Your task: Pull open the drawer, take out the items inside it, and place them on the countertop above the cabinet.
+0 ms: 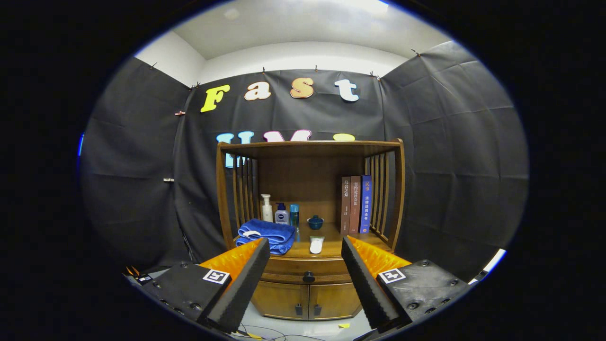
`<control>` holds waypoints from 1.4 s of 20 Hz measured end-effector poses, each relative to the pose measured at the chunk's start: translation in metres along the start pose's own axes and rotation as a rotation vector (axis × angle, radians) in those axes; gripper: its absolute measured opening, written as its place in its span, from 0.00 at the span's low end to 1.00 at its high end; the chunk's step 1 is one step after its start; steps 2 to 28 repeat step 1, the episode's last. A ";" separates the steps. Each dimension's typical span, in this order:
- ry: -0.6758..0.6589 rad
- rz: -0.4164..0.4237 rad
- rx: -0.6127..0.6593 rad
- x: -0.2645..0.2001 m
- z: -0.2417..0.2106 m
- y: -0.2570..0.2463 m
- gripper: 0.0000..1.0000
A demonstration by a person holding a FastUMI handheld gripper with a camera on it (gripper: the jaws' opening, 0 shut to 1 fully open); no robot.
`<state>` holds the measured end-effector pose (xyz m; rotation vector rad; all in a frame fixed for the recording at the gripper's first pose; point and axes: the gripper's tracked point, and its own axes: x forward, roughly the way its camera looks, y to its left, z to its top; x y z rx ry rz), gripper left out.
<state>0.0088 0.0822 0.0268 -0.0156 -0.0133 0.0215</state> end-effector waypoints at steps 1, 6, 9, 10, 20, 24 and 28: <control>0.001 -0.002 0.002 0.001 0.000 0.000 0.98; 0.001 -0.002 0.002 0.001 0.000 0.000 0.98; 0.001 -0.002 0.002 0.001 0.000 0.000 0.98; 0.001 -0.002 0.002 0.001 0.000 0.000 0.98; 0.001 -0.002 0.002 0.001 0.000 0.000 0.98; 0.001 -0.002 0.002 0.001 0.000 0.000 0.98; 0.001 -0.002 0.002 0.001 0.000 0.000 0.98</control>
